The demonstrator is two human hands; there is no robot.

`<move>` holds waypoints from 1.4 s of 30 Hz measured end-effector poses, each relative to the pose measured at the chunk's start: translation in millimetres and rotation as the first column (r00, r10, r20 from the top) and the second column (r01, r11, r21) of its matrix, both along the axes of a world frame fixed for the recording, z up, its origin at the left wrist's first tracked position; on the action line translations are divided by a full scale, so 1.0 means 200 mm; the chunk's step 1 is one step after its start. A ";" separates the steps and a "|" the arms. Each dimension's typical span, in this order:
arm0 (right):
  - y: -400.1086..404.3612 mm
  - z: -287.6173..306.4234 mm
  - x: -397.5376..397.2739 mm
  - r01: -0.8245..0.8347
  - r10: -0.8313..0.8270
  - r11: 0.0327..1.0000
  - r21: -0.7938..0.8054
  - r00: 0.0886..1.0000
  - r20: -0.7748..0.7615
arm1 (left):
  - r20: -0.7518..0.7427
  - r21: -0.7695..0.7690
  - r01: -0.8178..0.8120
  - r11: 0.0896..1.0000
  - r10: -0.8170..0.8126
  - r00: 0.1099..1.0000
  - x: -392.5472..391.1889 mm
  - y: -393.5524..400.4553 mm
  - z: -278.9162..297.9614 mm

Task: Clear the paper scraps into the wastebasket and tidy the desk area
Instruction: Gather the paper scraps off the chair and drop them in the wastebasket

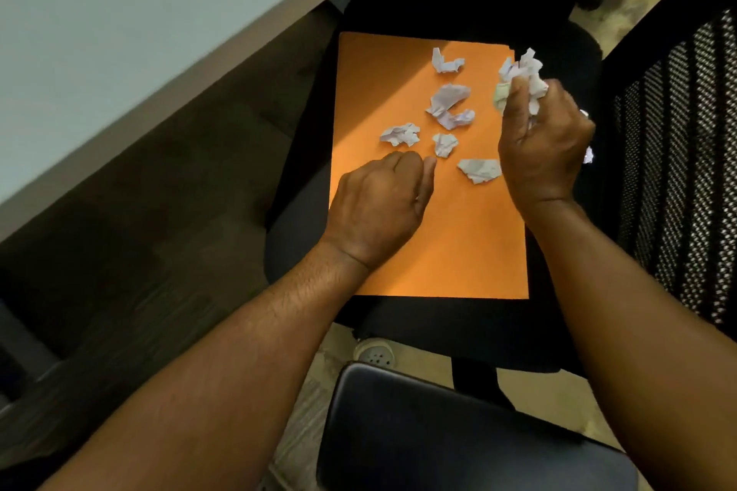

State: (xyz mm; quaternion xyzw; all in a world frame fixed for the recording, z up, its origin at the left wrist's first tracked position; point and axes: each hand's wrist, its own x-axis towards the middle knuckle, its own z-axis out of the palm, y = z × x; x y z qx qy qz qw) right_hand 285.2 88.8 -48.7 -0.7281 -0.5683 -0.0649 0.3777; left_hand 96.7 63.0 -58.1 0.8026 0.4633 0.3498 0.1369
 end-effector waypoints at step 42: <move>-1.90 -0.69 -3.25 -0.863 0.943 -0.053 -0.502 0.123 -0.310 | -0.299 -0.307 -0.938 -0.158 0.952 -0.062 -2.64 -2.32 -0.61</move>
